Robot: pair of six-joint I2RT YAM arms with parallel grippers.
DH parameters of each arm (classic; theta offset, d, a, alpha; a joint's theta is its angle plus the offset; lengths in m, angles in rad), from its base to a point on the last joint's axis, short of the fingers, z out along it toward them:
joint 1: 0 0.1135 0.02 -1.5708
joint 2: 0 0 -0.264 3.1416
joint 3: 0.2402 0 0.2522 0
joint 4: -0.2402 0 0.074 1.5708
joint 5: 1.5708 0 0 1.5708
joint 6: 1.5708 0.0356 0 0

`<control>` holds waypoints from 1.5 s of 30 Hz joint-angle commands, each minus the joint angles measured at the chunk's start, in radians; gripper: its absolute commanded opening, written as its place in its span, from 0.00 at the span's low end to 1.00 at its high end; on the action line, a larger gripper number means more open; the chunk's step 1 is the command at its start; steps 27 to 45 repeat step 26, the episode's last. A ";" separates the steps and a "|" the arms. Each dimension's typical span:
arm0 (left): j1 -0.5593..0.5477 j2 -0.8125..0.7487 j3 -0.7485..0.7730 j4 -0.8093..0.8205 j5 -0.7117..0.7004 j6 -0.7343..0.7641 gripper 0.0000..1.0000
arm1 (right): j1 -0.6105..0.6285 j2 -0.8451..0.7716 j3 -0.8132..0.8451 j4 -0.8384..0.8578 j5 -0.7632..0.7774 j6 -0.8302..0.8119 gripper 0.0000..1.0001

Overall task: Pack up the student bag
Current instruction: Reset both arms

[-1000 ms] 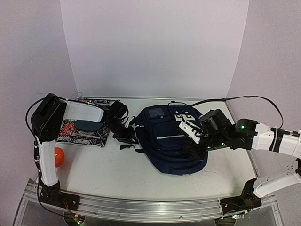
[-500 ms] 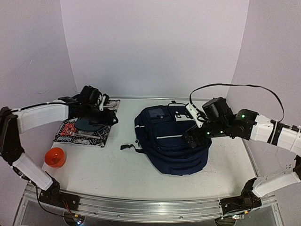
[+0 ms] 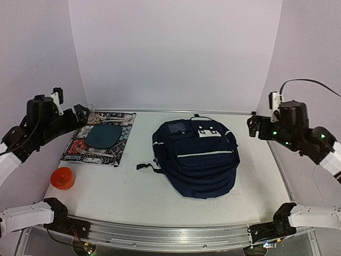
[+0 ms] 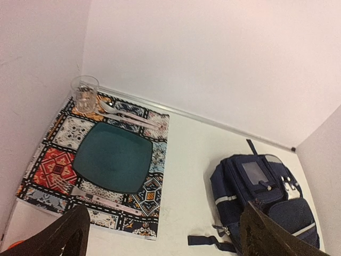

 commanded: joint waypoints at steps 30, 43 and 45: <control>0.003 -0.523 -0.263 -0.058 -0.215 -0.035 1.00 | -0.002 -0.524 -0.215 -0.084 0.122 0.010 0.98; 0.003 -0.523 -0.263 -0.058 -0.215 -0.035 1.00 | -0.002 -0.524 -0.215 -0.084 0.122 0.010 0.98; 0.003 -0.523 -0.263 -0.058 -0.215 -0.035 1.00 | -0.002 -0.524 -0.215 -0.084 0.122 0.010 0.98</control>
